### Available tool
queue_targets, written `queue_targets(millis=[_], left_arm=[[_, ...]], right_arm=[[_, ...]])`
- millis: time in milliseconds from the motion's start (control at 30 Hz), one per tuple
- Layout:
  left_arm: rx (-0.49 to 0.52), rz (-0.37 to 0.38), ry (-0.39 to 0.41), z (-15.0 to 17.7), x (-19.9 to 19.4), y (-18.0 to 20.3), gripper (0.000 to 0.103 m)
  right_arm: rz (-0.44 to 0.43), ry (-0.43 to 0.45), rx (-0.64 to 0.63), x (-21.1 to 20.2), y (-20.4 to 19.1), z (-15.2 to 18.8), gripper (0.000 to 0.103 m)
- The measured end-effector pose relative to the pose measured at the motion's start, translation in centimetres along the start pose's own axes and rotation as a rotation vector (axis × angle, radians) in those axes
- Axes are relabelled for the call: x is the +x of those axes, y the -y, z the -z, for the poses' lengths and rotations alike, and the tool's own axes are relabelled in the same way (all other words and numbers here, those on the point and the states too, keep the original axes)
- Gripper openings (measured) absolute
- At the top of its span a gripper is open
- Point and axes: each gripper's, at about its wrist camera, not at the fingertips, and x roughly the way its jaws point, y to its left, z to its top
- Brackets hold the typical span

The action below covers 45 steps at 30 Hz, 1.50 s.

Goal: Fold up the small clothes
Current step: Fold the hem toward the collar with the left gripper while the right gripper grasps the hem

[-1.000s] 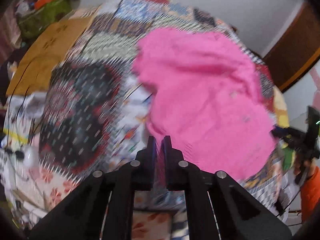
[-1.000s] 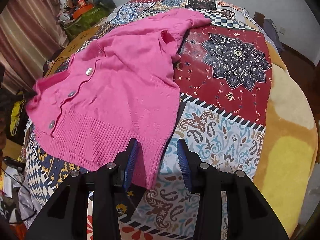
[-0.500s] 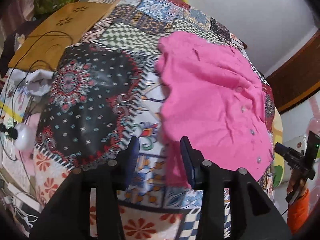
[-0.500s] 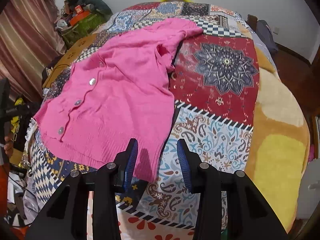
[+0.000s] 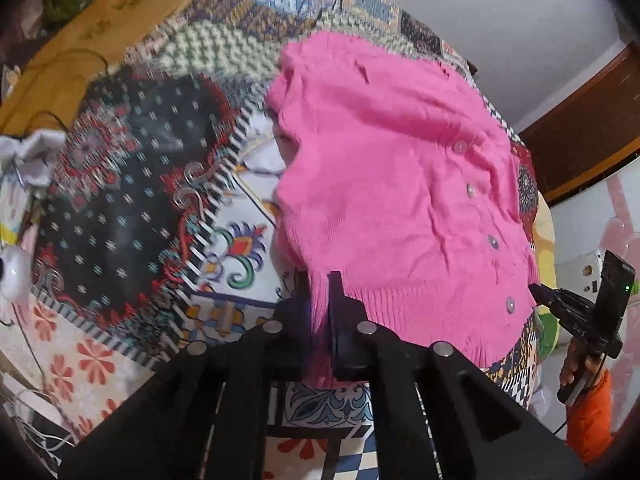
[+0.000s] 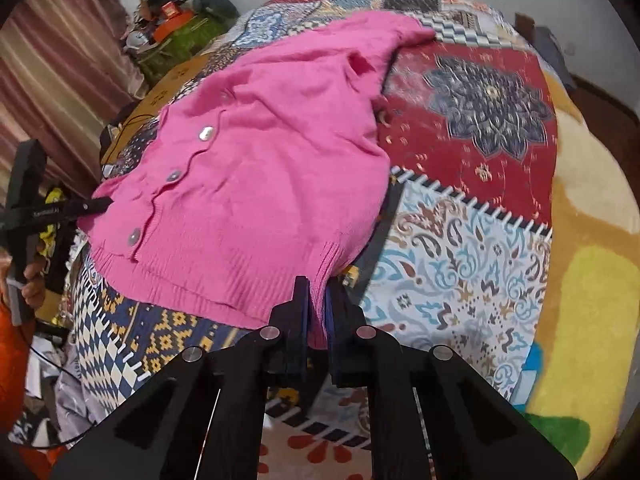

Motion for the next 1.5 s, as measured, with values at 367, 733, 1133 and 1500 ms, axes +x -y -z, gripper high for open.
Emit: queue_targets(millis=[367,733,1133,1500], left_arm=[[0.058,-0.004,0.222,-5.1,-7.2,3.0,0.005],[0.071,-0.008,0.337,-14.3,-7.8,7.3,0.005],[-0.012,-0.084,0.240,-23.5,2.8,4.7,0.005],[-0.072,-0.120,0.138,-28.5,12.0,1.0,0.005]], right_arm=[[-0.002,0.215,-0.040,-6.2,-0.2,-5.0,0.006],[0.061,0.392,-0.060,-9.8,0.3,-13.1,0.006],[0.132,0.321,-0.046,-2.9,3.9,-21.2,0.006],[0.156,0.229,-0.035,3.8,6.8,-25.6,0.007]])
